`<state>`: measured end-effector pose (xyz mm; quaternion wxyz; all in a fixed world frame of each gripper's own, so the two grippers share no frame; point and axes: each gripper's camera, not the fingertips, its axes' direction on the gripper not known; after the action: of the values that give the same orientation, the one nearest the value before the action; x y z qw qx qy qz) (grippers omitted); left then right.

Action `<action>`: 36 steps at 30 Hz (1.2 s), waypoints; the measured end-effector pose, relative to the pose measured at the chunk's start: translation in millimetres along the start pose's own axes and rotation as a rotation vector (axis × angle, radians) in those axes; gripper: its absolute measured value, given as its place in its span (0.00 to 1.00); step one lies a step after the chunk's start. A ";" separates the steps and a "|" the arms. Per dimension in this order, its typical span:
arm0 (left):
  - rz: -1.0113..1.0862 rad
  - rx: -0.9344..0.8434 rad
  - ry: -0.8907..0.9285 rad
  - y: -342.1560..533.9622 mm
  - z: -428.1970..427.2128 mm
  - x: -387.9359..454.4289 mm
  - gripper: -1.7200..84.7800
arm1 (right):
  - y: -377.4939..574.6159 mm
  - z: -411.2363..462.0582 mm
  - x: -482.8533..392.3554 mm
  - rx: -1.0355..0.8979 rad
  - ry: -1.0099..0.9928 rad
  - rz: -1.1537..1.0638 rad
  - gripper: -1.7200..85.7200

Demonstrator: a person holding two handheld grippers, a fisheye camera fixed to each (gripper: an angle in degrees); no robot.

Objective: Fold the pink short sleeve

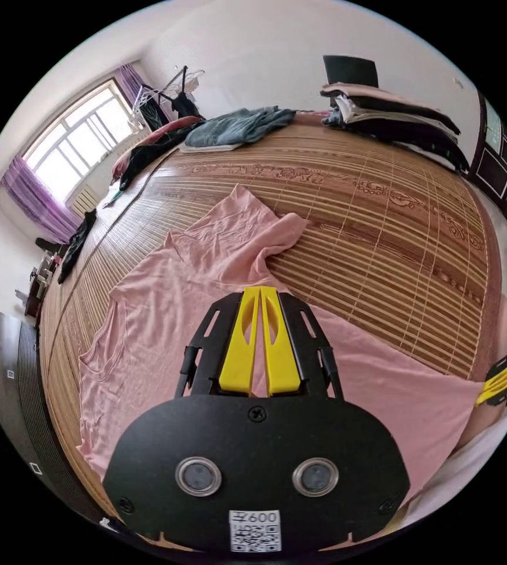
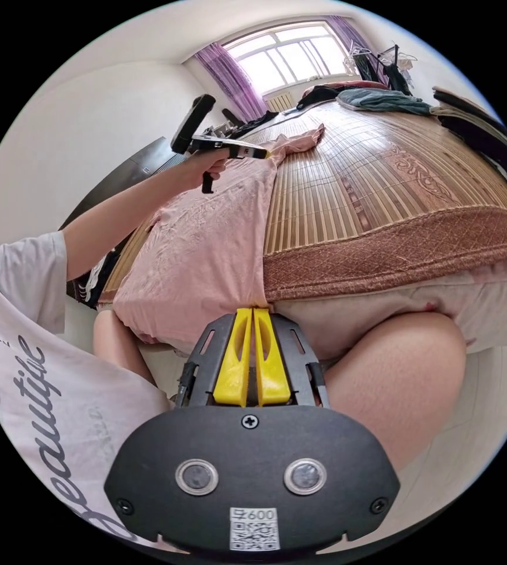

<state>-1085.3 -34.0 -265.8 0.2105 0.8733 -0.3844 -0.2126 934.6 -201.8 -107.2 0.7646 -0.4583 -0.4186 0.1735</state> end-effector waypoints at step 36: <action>-0.148 -0.076 -0.132 99.5 162.6 -134.5 0.03 | -49.7 -30.1 -169.4 0.075 -0.061 -0.215 0.01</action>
<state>-1312.5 -26.1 -318.3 0.2015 0.8748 -0.3234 -0.2993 852.9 -354.3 -153.6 0.7823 -0.3765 -0.4816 0.1201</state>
